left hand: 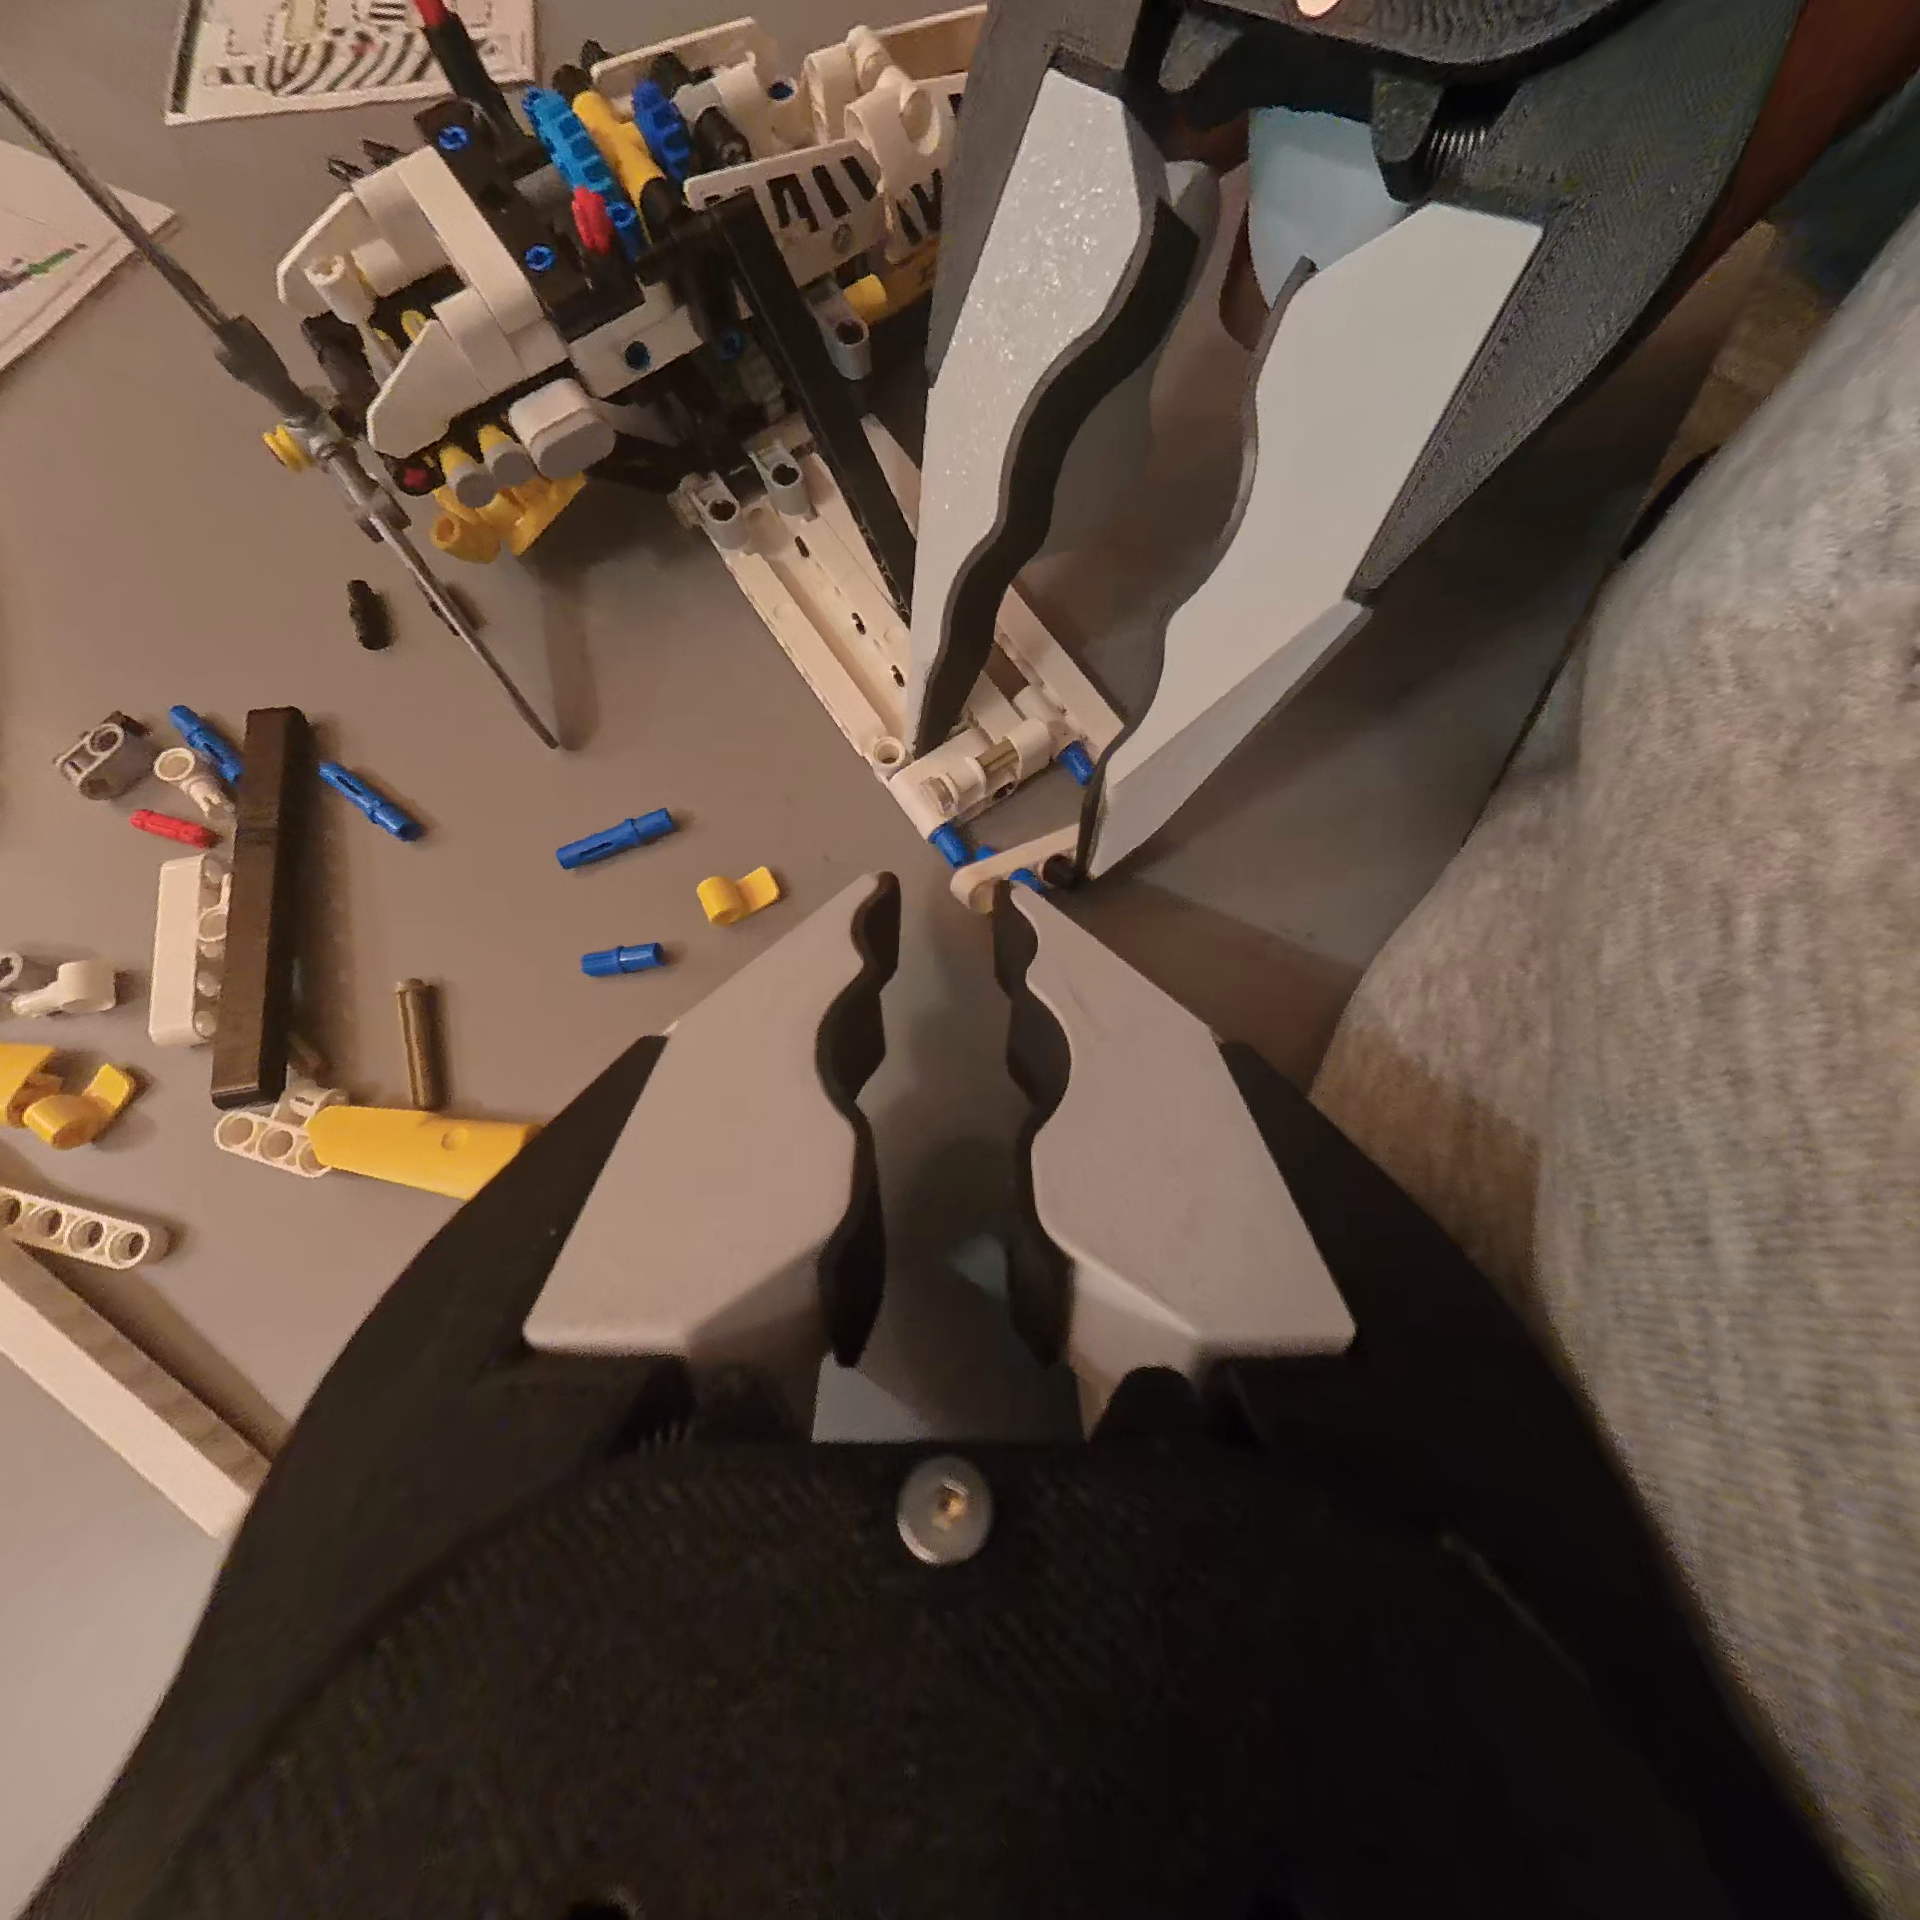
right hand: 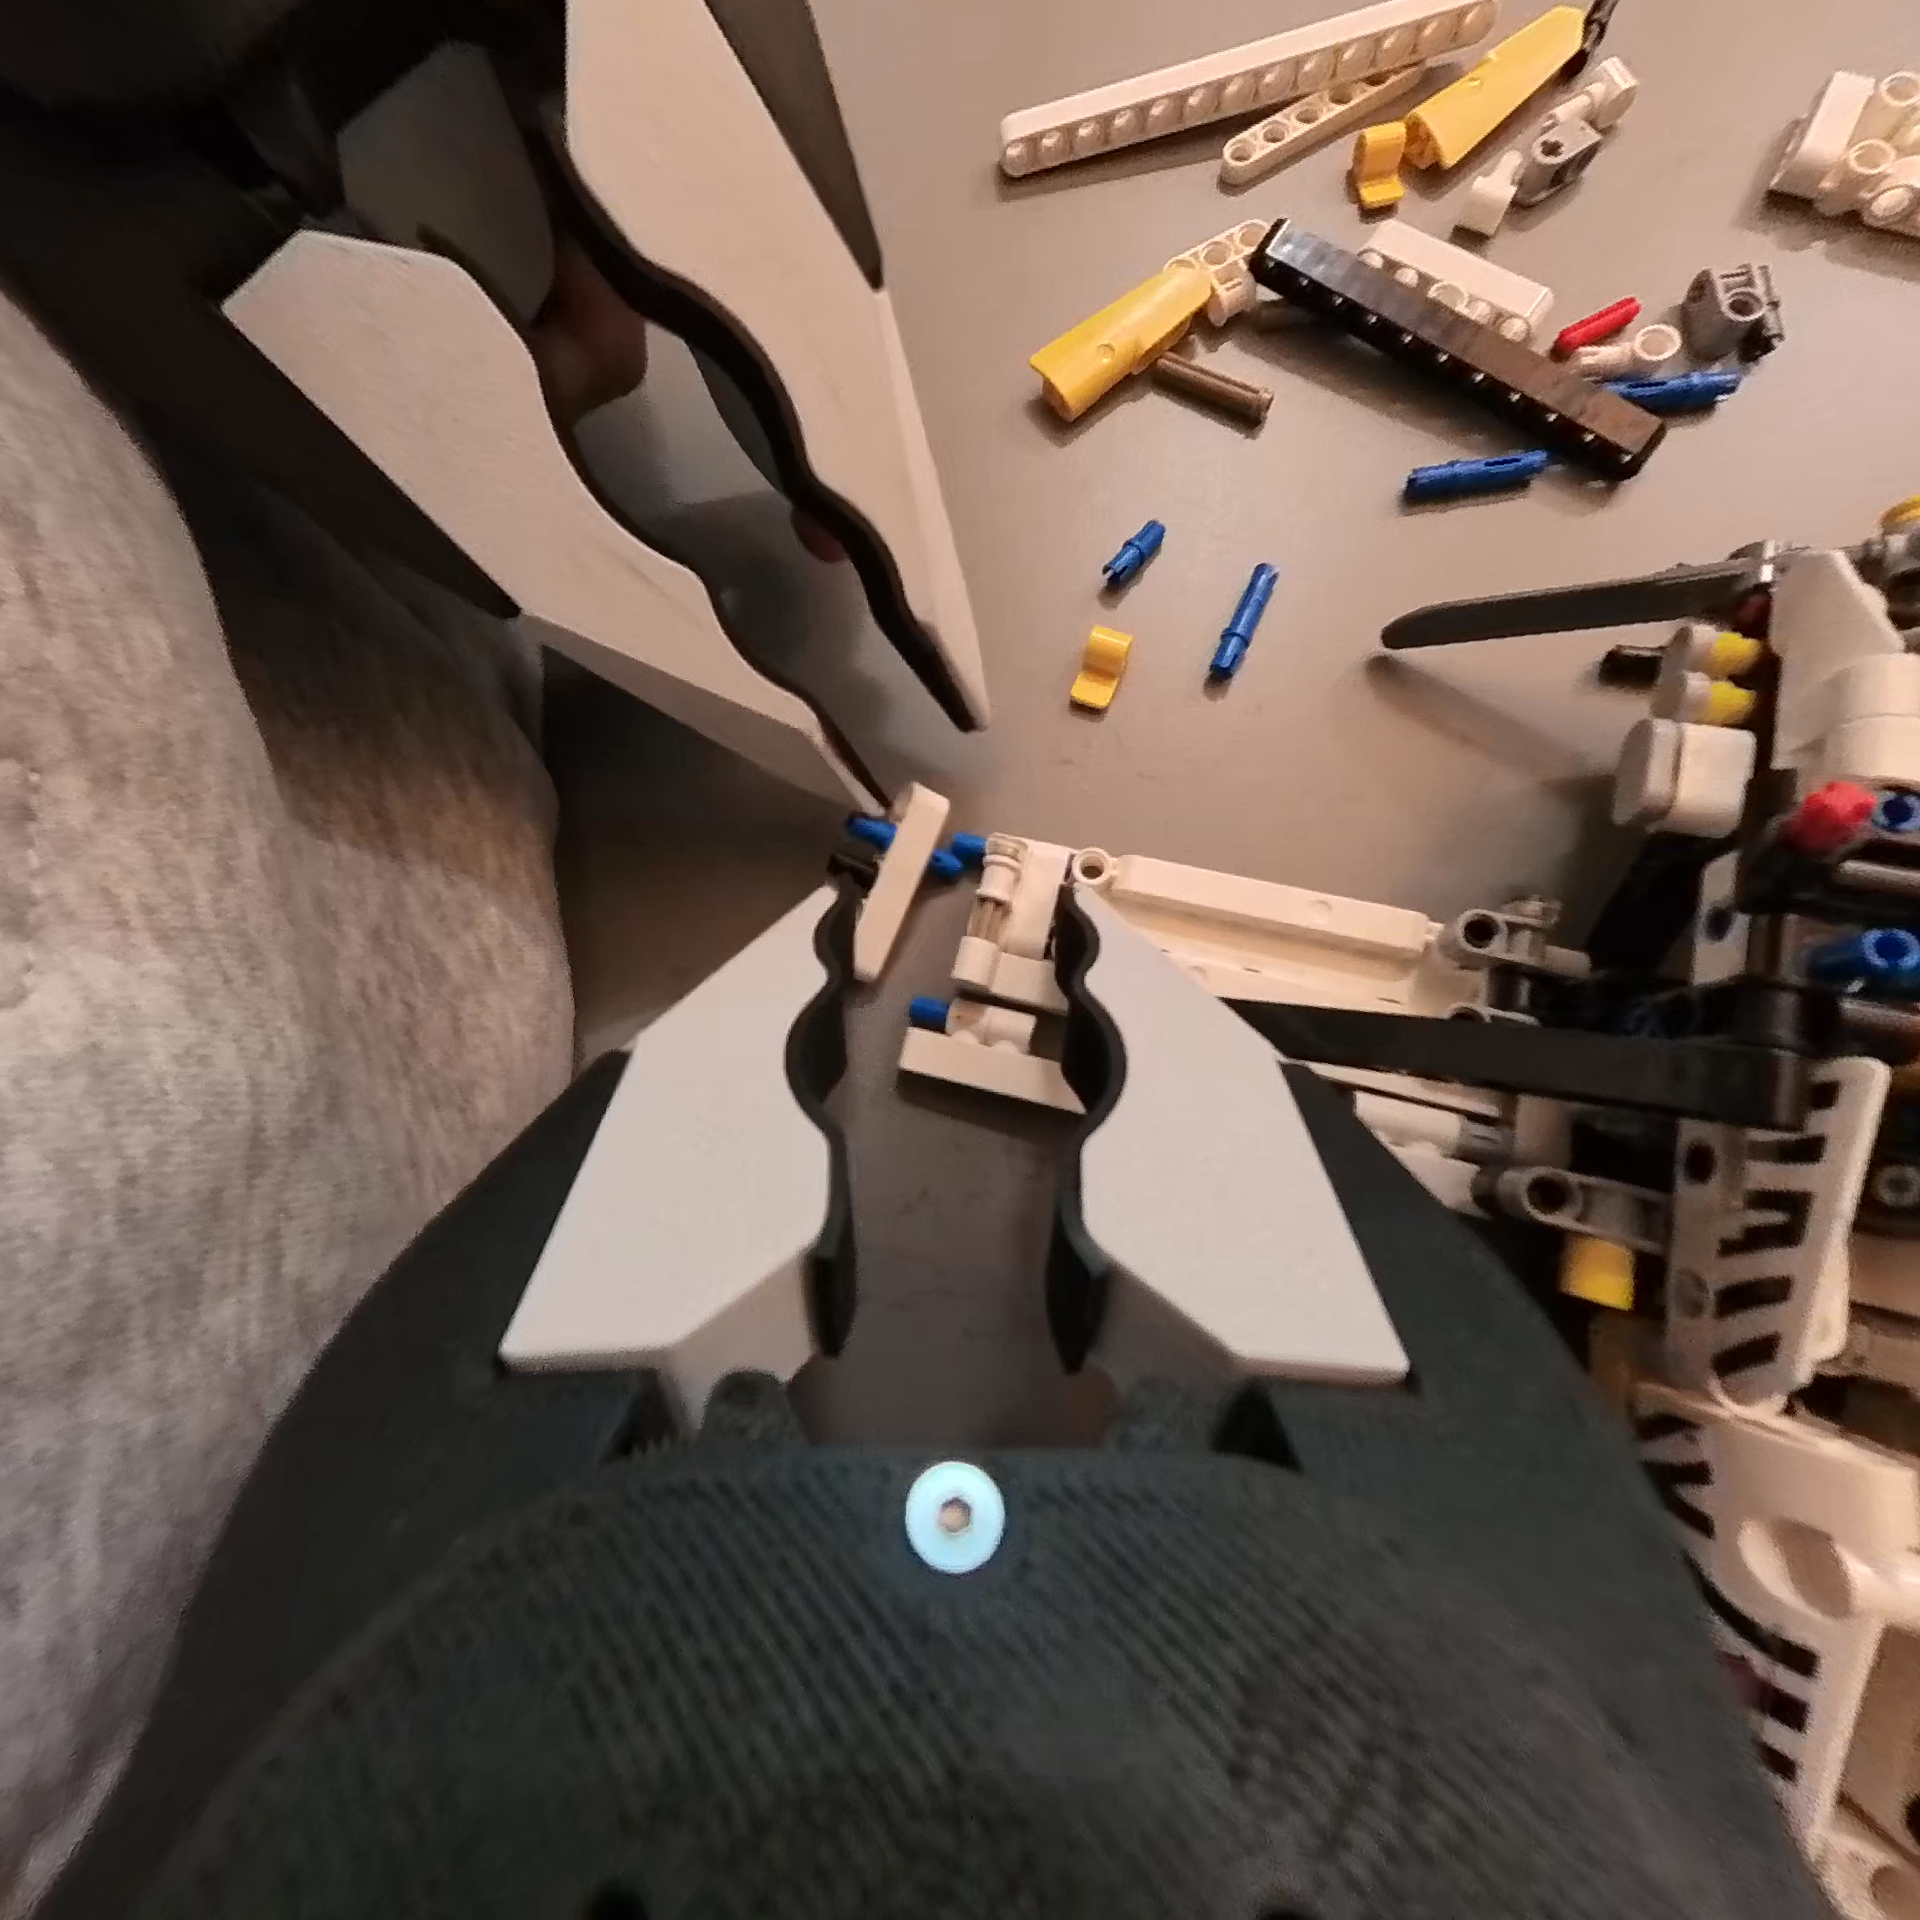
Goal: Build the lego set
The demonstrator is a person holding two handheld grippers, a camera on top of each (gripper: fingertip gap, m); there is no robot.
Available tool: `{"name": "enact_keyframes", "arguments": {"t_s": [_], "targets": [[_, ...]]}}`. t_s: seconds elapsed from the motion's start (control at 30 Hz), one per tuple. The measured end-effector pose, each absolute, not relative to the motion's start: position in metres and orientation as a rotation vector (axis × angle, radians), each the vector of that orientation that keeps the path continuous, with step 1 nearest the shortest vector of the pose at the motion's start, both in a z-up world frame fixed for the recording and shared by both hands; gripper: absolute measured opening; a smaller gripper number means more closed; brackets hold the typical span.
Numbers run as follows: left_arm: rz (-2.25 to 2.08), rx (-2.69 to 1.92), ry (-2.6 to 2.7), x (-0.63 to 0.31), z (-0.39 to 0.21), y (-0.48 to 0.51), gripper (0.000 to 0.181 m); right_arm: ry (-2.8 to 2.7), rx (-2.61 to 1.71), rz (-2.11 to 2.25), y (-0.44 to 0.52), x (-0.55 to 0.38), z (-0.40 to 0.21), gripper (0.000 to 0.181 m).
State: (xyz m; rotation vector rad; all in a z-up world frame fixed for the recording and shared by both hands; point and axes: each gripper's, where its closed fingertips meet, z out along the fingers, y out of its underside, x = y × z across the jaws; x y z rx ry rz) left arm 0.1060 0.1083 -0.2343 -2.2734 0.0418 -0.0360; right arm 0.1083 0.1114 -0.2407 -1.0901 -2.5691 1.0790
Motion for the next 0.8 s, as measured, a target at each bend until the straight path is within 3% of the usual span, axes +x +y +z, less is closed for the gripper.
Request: {"name": "enact_keyframes", "arguments": {"t_s": [0.27,0.8], "targets": [[-0.044,-2.306,0.096,0.1131,-0.2399,0.1062,0.0,-2.551,-1.107,1.097,0.1095,0.1088,-0.2402,0.043],[-0.001,-2.312,0.147,0.1114,-0.2439,0.1102,0.0,-2.521,-1.157,1.155,0.1116,0.108,-0.2389,0.037]]}}
